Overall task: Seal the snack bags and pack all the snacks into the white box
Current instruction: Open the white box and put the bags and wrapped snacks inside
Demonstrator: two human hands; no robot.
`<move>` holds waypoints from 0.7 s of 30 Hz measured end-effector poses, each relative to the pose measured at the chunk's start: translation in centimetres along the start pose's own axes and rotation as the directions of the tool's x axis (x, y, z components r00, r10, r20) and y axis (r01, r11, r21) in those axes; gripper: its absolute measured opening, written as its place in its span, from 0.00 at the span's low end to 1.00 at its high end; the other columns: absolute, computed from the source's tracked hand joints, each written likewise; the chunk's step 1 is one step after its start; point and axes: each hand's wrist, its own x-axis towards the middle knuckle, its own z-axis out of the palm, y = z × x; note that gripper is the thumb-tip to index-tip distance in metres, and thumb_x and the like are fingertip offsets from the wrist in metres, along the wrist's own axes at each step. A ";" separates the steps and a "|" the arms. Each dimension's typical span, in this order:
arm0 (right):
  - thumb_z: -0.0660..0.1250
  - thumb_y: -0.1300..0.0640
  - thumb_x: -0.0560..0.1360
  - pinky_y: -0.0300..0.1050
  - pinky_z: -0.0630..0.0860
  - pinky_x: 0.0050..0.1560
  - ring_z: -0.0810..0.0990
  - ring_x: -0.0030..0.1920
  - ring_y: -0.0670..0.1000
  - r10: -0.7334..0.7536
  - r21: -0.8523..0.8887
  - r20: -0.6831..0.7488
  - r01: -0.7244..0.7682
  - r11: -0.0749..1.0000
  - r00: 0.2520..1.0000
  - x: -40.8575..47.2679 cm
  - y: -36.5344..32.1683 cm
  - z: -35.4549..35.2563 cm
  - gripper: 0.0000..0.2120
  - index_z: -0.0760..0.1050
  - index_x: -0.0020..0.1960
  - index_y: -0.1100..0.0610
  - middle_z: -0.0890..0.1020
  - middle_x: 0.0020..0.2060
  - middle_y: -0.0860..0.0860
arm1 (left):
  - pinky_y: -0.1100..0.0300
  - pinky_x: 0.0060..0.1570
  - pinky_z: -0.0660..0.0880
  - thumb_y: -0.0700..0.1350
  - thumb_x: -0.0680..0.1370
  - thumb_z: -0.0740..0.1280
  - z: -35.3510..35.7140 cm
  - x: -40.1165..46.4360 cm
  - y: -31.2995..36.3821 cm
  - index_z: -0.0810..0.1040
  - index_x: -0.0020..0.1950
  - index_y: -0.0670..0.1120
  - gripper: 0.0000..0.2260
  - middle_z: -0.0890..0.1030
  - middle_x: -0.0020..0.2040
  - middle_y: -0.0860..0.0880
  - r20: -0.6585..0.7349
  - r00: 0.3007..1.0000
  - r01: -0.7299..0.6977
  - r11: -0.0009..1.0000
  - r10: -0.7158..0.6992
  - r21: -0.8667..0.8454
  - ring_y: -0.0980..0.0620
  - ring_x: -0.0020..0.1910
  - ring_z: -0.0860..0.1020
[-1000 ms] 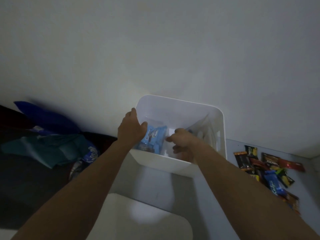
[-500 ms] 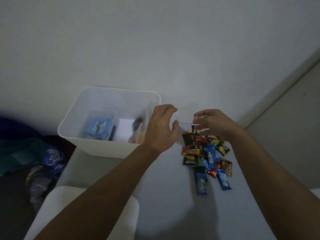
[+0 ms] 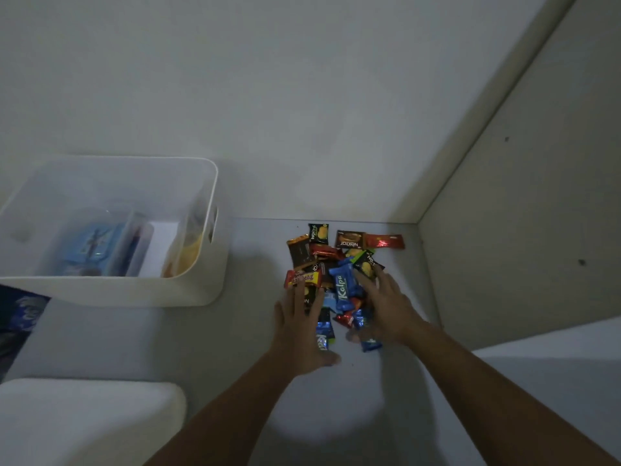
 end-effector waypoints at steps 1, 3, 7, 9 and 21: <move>0.72 0.29 0.58 0.69 0.57 0.71 0.43 0.77 0.62 -0.043 -0.059 0.005 0.043 0.997 0.999 0.0 0.2 0.6 0.60 0.38 0.76 0.41 0.39 0.77 0.55 | 0.36 0.73 0.42 0.74 0.62 0.66 0.5 0.0 0.0 0.37 0.77 0.55 0.56 0.33 0.76 0.42 0.004 1.000 0.014 1.000 -0.014 0.015 0.37 0.75 0.34; 0.66 0.26 0.62 0.69 0.54 0.71 0.42 0.77 0.62 -0.113 -0.154 -0.019 0.108 0.982 0.993 0.2 0.6 1.5 0.55 0.38 0.76 0.40 0.38 0.77 0.55 | 0.35 0.73 0.42 0.75 0.63 0.63 1.2 0.1 -0.2 0.39 0.77 0.55 0.53 0.35 0.77 0.42 -0.030 0.999 0.037 0.999 -0.036 0.031 0.38 0.76 0.35; 0.54 0.26 0.69 0.66 0.57 0.70 0.53 0.76 0.63 -0.170 -0.205 -0.154 0.137 0.969 0.973 0.6 1.0 3.1 0.41 0.51 0.77 0.42 0.50 0.78 0.57 | 0.38 0.72 0.50 0.71 0.64 0.62 2.0 0.2 -0.5 0.58 0.76 0.52 0.45 0.55 0.78 0.41 -0.202 0.978 0.051 0.998 -0.045 0.025 0.37 0.76 0.52; 0.56 0.33 0.73 0.60 0.68 0.62 0.68 0.69 0.61 -0.198 -0.211 -0.290 0.139 0.967 0.936 0.5 1.0 3.8 0.31 0.63 0.72 0.46 0.64 0.73 0.58 | 0.40 0.69 0.60 0.67 0.62 0.66 2.4 0.4 -0.5 0.67 0.70 0.51 0.40 0.67 0.72 0.42 -0.307 0.950 0.045 0.999 -0.050 -0.023 0.38 0.72 0.63; 0.69 0.65 0.68 0.48 0.77 0.41 0.78 0.47 0.56 -0.008 0.307 -0.474 0.173 0.936 0.881 0.3 0.0 3.0 0.18 0.73 0.57 0.57 0.72 0.58 0.52 | 0.59 0.33 0.71 0.40 0.62 0.69 1.2 1.6 -0.2 0.78 0.45 0.43 0.13 0.78 0.44 0.45 -0.428 0.898 -0.021 0.963 -0.101 -0.270 0.46 0.45 0.73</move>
